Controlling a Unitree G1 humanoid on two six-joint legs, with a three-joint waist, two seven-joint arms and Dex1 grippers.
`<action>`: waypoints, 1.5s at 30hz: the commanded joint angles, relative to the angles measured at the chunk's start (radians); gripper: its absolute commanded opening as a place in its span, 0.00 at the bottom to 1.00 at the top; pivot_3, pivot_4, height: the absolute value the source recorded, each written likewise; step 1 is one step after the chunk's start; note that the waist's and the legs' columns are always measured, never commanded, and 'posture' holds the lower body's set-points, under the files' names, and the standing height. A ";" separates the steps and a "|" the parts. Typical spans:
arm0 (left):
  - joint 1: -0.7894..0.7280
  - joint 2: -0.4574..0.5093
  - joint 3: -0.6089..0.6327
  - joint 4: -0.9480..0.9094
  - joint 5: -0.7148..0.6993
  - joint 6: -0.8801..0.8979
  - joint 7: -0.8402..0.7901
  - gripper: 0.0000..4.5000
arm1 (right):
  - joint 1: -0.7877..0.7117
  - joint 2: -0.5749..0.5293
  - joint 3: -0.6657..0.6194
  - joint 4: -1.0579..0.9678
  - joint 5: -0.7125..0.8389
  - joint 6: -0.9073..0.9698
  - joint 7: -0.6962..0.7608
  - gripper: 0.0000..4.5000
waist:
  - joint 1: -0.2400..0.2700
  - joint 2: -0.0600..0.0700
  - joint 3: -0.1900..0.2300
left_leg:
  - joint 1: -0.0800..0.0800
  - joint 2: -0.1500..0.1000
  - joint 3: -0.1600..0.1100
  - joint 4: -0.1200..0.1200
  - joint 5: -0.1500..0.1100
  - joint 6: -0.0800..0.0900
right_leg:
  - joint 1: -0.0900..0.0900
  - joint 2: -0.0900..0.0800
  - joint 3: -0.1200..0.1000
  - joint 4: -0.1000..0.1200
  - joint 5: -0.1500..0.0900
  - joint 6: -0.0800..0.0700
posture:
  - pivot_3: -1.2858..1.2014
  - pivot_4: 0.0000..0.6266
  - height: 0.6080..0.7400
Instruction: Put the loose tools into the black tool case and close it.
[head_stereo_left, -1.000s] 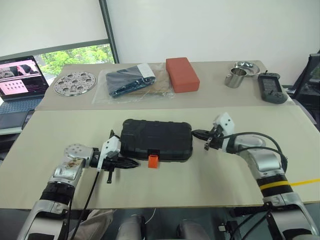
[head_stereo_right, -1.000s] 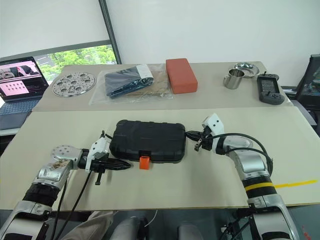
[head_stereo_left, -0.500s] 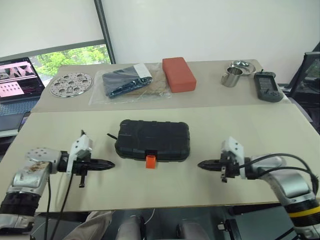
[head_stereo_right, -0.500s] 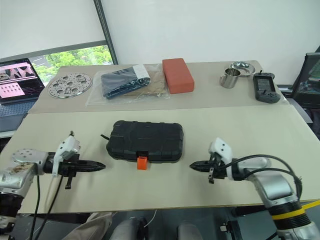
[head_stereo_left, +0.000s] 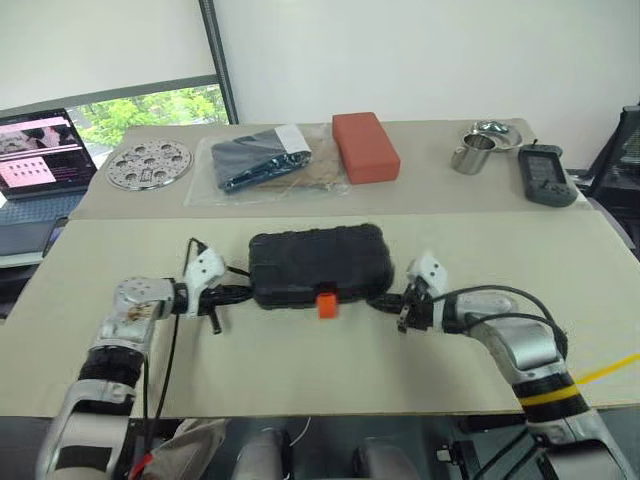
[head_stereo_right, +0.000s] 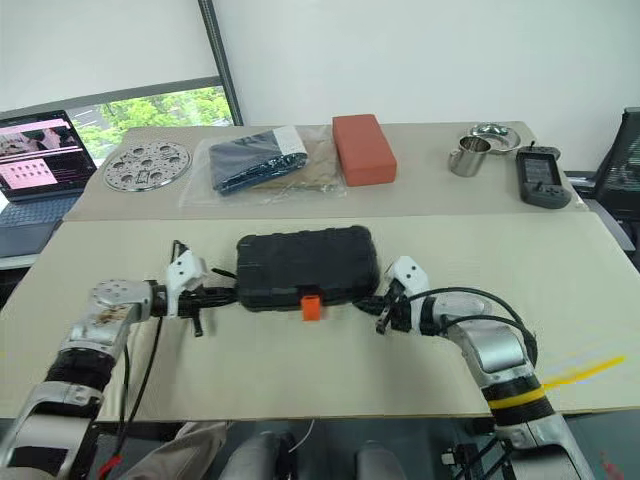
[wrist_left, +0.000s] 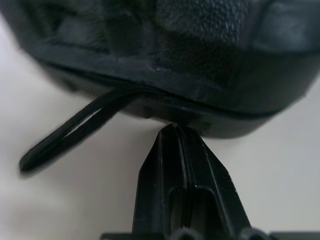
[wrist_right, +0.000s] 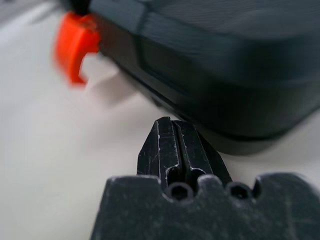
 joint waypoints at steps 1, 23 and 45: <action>-0.012 -0.041 -0.022 -0.077 -0.029 0.008 -0.012 0.01 | -0.057 0.030 -0.053 0.053 -0.032 -0.100 -0.057 0.00 | 0.000 0.000 0.000 | -0.001 0.000 0.000 0.001 0.001 -0.001 | -0.001 0.000 0.000 0.000 0.000 0.000 | 0.52 0.24 1.00; -0.257 -0.081 -0.031 -0.183 -0.079 0.089 0.042 0.00 | 0.149 0.056 -0.043 -0.495 -0.046 0.291 -0.321 0.94 | -0.010 0.002 -0.002 | -0.001 -0.001 -0.004 -0.001 0.003 -0.002 | 0.001 0.004 0.003 0.000 0.000 0.001 | 0.52 0.24 1.00; -0.285 -0.185 -0.130 0.129 0.103 -0.124 0.126 0.00 | 0.117 0.228 0.029 -0.525 -0.070 0.387 -0.498 0.26 | -0.012 0.003 -0.003 | -0.002 0.003 -0.006 -0.002 0.006 -0.006 | -0.001 0.011 0.005 0.001 0.001 0.001 | 0.52 0.24 1.00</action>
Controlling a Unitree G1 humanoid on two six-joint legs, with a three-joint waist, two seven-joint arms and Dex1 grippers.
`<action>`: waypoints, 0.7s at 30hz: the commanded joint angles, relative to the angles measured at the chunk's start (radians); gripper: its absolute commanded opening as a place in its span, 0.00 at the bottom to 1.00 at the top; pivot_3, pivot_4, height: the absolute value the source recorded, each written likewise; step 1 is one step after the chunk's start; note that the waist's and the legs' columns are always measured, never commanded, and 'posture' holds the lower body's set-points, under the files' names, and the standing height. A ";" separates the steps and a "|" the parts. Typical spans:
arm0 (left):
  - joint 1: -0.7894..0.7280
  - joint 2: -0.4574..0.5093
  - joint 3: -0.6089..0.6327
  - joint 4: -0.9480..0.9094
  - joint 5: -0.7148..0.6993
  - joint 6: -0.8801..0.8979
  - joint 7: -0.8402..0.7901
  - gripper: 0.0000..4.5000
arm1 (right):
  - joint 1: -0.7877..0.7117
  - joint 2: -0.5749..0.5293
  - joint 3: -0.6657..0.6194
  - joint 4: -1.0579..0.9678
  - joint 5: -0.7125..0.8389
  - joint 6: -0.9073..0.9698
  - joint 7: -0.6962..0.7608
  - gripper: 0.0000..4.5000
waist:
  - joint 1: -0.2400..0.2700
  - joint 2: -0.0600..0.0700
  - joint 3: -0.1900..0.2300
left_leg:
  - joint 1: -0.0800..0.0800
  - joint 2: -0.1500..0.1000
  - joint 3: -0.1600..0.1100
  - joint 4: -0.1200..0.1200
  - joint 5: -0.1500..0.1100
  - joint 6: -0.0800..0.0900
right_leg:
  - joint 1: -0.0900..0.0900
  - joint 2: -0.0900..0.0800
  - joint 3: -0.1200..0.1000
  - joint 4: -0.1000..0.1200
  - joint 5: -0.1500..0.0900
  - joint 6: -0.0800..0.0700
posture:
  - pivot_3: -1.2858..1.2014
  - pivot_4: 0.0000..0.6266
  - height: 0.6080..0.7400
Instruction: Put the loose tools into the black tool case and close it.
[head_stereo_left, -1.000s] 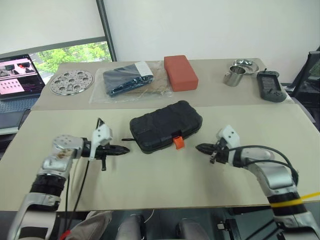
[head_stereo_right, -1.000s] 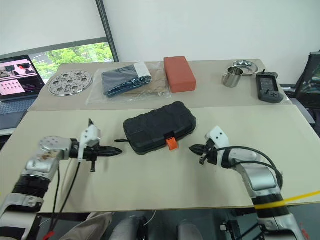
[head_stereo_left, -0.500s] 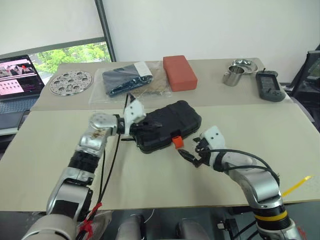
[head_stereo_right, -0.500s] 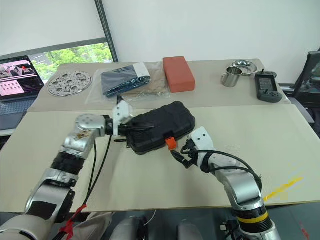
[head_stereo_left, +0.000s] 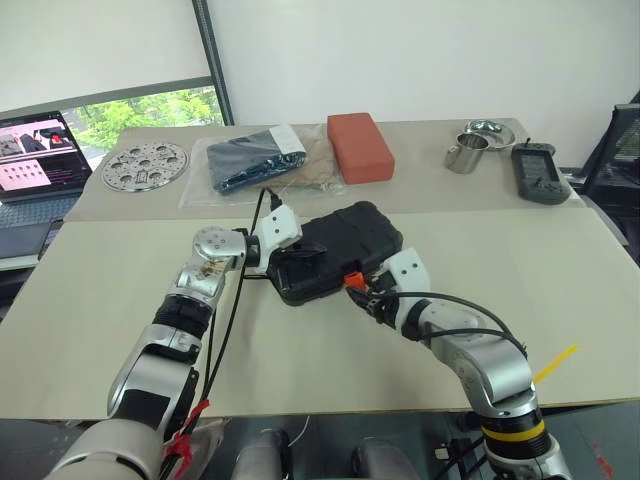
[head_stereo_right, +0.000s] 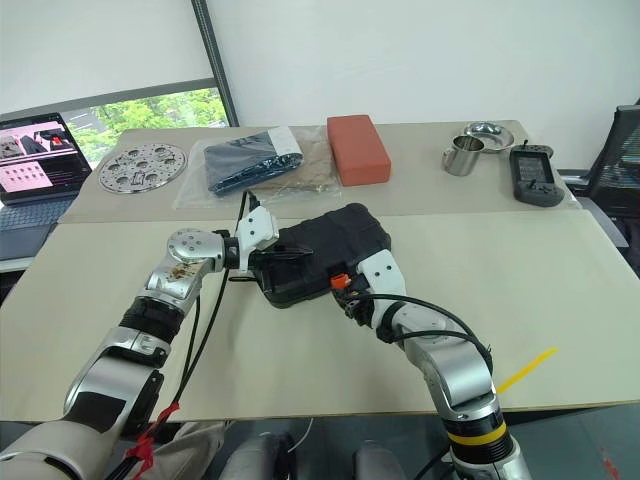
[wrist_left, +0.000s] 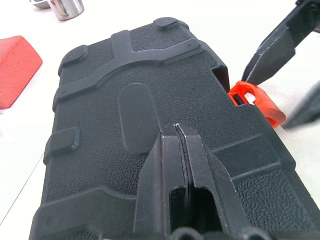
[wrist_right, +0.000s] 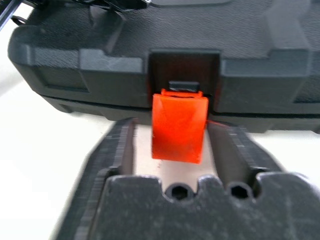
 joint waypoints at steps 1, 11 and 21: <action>0.029 0.001 -0.011 0.019 0.026 0.009 0.011 0.00 | -0.012 -0.010 0.019 -0.026 -0.013 -0.023 0.001 0.25 | 0.000 0.000 0.000 | 0.000 0.000 0.000 0.000 0.000 0.000 | 0.000 0.000 0.000 0.000 0.000 0.000 | 0.52 0.24 1.00; 0.042 -0.009 -0.025 0.009 0.031 0.010 0.009 0.00 | -0.041 0.003 0.004 -0.052 -0.026 -0.039 -0.008 0.25 | -0.001 0.000 0.000 | 0.000 0.000 0.000 0.000 0.000 0.000 | 0.000 0.000 0.000 0.000 0.000 0.000 | 0.52 0.24 1.00; 0.053 -0.018 -0.038 0.010 0.041 0.003 0.001 0.00 | -0.052 0.057 -0.037 -0.063 -0.007 -0.054 -0.034 0.25 | -0.004 0.000 0.000 | 0.000 0.000 0.000 0.000 0.000 0.000 | -0.001 0.000 0.000 0.000 0.000 0.000 | 0.52 0.24 1.00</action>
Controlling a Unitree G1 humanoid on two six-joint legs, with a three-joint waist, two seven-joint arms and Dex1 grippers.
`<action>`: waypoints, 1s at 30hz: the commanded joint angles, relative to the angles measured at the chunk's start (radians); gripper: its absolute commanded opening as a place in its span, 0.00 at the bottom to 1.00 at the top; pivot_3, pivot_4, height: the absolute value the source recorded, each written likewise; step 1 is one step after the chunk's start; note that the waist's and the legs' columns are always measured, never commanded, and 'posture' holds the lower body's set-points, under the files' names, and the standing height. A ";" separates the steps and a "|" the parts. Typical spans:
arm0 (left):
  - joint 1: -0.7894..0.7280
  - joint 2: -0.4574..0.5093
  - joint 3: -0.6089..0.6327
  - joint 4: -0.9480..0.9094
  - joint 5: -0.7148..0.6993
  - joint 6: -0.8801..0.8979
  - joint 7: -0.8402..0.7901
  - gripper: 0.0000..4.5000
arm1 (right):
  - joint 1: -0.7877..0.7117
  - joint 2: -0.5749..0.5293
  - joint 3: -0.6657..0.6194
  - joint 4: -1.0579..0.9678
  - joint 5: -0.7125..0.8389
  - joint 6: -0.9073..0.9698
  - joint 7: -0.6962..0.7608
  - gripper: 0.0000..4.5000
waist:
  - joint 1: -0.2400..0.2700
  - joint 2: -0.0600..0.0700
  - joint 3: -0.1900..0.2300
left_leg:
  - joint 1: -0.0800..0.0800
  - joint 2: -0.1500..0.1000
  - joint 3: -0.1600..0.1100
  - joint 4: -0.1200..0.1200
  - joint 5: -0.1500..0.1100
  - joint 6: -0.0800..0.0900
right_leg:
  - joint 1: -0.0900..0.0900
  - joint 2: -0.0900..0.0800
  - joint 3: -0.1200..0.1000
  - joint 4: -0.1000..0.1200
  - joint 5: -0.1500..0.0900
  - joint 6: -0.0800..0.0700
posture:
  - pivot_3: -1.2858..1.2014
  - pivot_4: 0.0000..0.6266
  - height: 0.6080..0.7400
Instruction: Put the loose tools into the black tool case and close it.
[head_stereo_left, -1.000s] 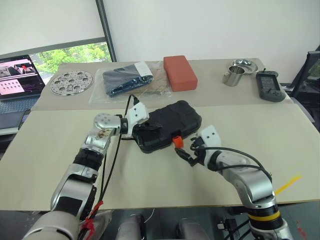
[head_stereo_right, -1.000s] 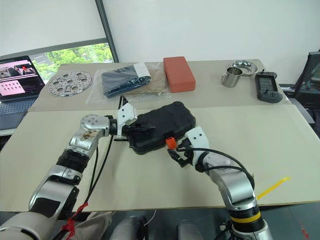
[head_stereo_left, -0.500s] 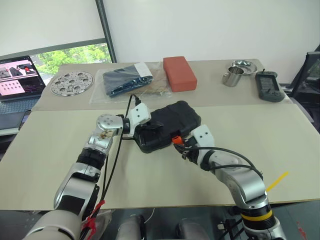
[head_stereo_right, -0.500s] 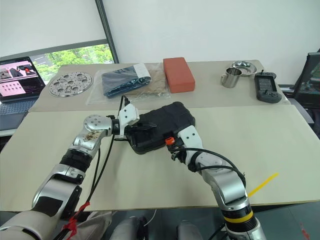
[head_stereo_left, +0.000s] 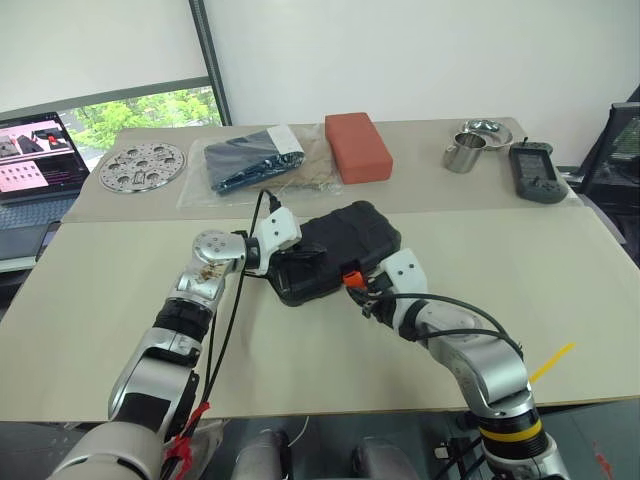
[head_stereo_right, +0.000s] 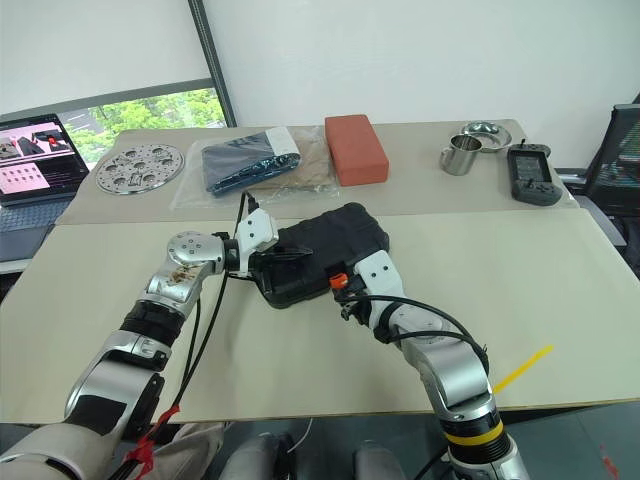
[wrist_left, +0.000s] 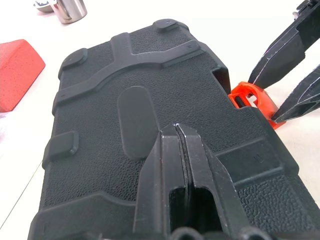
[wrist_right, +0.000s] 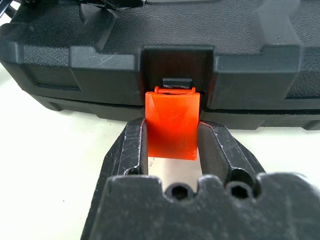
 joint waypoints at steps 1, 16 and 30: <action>0.035 -0.010 -0.038 0.017 0.035 0.011 -0.007 0.00 | -0.049 0.029 -0.047 -0.062 0.018 -0.056 -0.014 0.25 | 0.000 0.000 0.000 | 0.000 0.000 0.000 0.000 0.000 0.000 | 0.000 0.000 0.000 0.000 0.000 0.000 | 0.52 0.24 1.00; 0.051 -0.011 -0.049 0.010 0.038 0.013 -0.029 0.00 | -0.061 0.067 -0.047 -0.051 -0.003 -0.099 -0.028 0.25 | -0.005 0.000 0.000 | 0.000 0.000 0.000 0.000 0.000 0.000 | 0.000 0.000 0.000 0.000 0.000 0.000 | 0.52 0.24 1.00; 0.060 -0.013 -0.053 0.004 0.039 0.016 -0.031 0.00 | -0.070 0.074 -0.024 -0.014 -0.022 -0.124 -0.032 0.25 | -0.005 0.000 0.000 | 0.000 0.000 0.000 0.000 0.000 0.000 | 0.000 0.000 0.000 0.000 0.000 0.000 | 0.52 0.24 1.00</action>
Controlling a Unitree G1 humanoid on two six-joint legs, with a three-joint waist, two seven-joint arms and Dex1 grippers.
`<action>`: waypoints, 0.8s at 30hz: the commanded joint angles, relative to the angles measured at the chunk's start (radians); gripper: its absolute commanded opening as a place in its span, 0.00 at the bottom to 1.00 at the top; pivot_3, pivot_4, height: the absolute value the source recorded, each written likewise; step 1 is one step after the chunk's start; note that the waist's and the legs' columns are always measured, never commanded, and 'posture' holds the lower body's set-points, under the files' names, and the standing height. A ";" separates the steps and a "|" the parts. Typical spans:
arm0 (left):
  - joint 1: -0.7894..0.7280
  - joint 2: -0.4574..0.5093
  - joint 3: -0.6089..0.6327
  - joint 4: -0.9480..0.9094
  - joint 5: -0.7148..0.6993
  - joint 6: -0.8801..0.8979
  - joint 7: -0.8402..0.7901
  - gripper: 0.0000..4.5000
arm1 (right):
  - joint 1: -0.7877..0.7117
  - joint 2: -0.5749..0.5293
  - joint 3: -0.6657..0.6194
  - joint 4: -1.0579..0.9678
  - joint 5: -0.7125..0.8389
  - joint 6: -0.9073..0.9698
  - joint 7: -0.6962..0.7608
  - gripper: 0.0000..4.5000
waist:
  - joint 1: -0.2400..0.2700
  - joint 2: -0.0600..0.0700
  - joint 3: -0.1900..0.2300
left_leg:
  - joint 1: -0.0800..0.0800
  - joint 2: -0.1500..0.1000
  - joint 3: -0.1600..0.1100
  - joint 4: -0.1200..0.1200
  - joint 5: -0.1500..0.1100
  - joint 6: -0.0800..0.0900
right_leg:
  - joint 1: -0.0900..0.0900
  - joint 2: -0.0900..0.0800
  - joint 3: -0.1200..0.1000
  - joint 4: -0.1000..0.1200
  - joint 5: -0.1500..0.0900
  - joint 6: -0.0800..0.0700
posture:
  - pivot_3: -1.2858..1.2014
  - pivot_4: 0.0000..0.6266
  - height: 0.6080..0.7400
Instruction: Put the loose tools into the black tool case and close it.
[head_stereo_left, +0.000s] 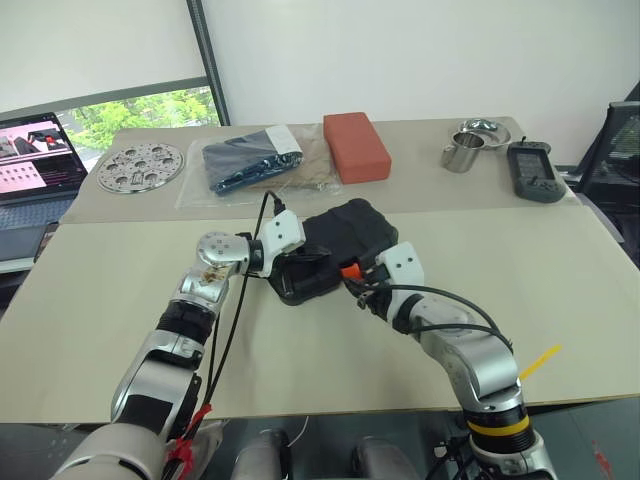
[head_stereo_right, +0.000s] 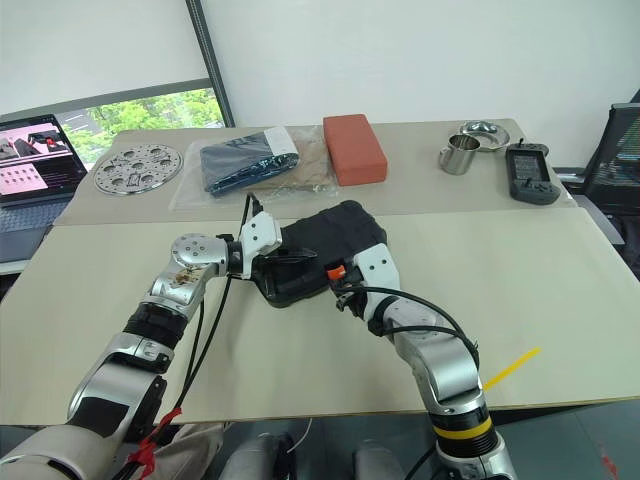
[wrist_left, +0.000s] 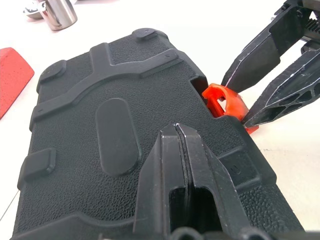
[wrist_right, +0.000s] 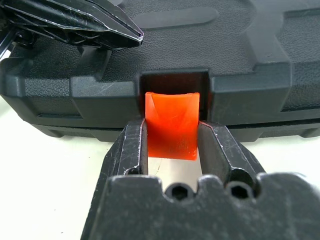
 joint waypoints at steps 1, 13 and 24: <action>0.047 -0.002 -0.047 0.026 0.038 0.017 -0.020 0.00 | -0.046 0.014 -0.011 -0.051 -0.006 -0.087 -0.008 0.48 | 0.000 0.000 0.000 | 0.000 0.000 0.000 0.000 0.000 0.000 | 0.000 0.000 0.000 0.000 0.000 0.000 | 0.52 0.24 1.00; 0.043 -0.006 -0.048 0.042 0.039 0.009 -0.014 0.00 | 0.003 -0.040 -0.048 -0.147 0.044 -0.018 0.012 0.85 | 0.005 0.000 -0.005 | 0.000 0.000 0.000 0.000 -0.001 0.001 | 0.001 0.000 0.000 -0.001 0.000 0.000 | 0.52 0.24 1.00; 0.045 -0.021 -0.053 0.045 0.041 0.004 -0.008 0.00 | 0.073 -0.082 -0.033 -0.182 0.067 0.044 0.022 0.05 | 0.008 -0.001 -0.007 | 0.000 0.000 0.000 0.000 -0.001 0.001 | 0.001 -0.001 0.000 -0.001 0.000 0.000 | 0.52 0.24 1.00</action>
